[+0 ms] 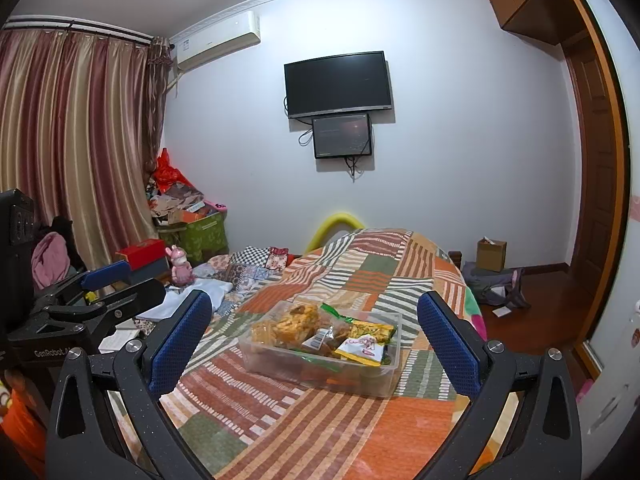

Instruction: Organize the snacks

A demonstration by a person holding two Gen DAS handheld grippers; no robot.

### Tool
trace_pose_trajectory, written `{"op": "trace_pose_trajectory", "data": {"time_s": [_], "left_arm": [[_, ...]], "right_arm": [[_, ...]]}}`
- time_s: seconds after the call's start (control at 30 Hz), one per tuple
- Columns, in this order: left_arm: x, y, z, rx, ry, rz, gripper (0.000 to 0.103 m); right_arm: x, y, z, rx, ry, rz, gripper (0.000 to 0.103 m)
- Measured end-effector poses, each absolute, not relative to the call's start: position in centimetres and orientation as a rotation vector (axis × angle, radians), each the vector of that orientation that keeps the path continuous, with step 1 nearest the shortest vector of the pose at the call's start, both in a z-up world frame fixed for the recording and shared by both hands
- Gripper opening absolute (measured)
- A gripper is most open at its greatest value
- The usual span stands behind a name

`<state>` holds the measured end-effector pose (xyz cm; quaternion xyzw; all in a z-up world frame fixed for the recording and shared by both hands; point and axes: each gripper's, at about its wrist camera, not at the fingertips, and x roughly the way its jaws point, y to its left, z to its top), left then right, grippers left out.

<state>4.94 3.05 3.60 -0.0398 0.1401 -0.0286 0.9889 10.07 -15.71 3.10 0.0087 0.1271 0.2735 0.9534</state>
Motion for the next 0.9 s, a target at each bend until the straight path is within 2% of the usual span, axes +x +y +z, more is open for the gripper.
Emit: {"op": "trace_pose_trajectory", "data": {"time_s": [0.9], "left_arm": [[5.12, 2.59, 3.37, -0.068, 0.288, -0.083, 0.102]], "right_arm": [[9.83, -15.83, 3.22, 0.018, 0.253, 0.554, 0.103]]}}
